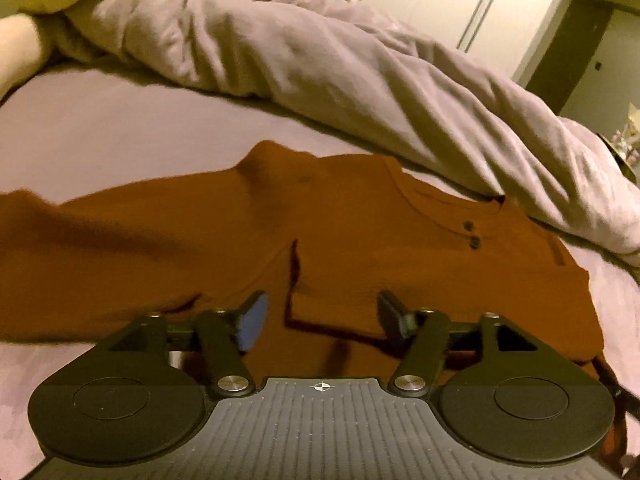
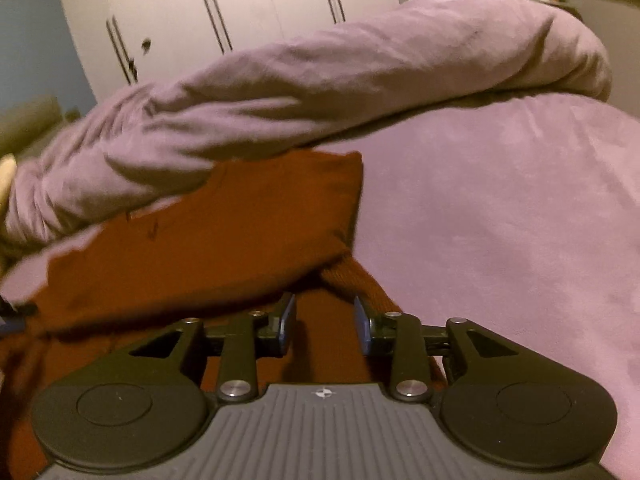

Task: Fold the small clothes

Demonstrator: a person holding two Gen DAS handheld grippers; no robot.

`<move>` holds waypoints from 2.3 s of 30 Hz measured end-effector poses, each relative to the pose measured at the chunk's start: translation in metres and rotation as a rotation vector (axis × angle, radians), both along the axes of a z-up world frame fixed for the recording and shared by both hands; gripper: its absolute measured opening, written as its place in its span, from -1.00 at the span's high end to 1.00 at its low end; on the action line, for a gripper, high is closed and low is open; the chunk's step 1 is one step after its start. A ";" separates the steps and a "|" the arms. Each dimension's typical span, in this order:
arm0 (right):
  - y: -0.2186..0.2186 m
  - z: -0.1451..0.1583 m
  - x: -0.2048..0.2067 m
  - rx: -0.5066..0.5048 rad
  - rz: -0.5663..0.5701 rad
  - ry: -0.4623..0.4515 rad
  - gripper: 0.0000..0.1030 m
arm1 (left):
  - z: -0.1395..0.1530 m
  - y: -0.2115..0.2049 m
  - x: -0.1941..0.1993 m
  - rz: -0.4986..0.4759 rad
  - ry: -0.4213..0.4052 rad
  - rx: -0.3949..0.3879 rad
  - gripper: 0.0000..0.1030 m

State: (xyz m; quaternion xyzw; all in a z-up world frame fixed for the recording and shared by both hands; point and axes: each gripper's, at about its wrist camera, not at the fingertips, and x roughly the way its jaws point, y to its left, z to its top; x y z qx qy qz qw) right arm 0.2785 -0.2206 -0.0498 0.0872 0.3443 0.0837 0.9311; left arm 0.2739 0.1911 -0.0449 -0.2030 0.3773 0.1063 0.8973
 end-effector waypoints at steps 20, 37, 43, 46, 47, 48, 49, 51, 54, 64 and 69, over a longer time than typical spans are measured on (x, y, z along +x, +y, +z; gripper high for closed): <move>0.021 0.005 -0.048 -0.124 0.023 -0.022 -0.06 | -0.001 0.013 -0.040 0.064 0.071 0.021 -0.69; 0.025 0.001 -0.061 -0.128 0.016 -0.016 -0.39 | -0.015 0.182 -0.189 0.640 -0.116 -0.271 -0.54; 0.039 0.003 -0.062 -0.118 0.027 -0.005 -0.40 | -0.028 0.225 -0.205 0.761 -0.177 -0.373 -0.12; 0.044 0.005 -0.065 -0.129 0.035 -0.008 -0.40 | -0.035 0.237 -0.208 0.797 -0.217 -0.422 -0.04; 0.044 0.005 -0.065 -0.131 0.036 -0.009 -0.40 | -0.036 0.240 -0.210 0.809 -0.234 -0.440 0.02; 0.045 0.005 -0.066 -0.132 0.035 -0.007 -0.40 | -0.038 0.244 -0.212 0.821 -0.245 -0.456 0.04; 0.044 0.005 -0.066 -0.131 0.034 -0.004 -0.40 | -0.040 0.247 -0.213 0.833 -0.248 -0.473 0.08; 0.043 0.005 -0.066 -0.124 0.027 0.002 -0.40 | -0.043 0.251 -0.215 0.853 -0.262 -0.491 0.14; 0.040 0.005 -0.066 -0.118 0.019 0.009 -0.40 | -0.042 0.256 -0.211 0.858 -0.225 -0.451 0.73; 0.034 0.005 -0.069 -0.094 0.008 0.000 -0.39 | 0.051 0.172 -0.133 0.437 -0.220 -0.097 0.84; 0.028 0.006 -0.073 -0.079 0.013 -0.004 -0.39 | 0.085 0.060 -0.058 0.076 -0.236 0.065 0.84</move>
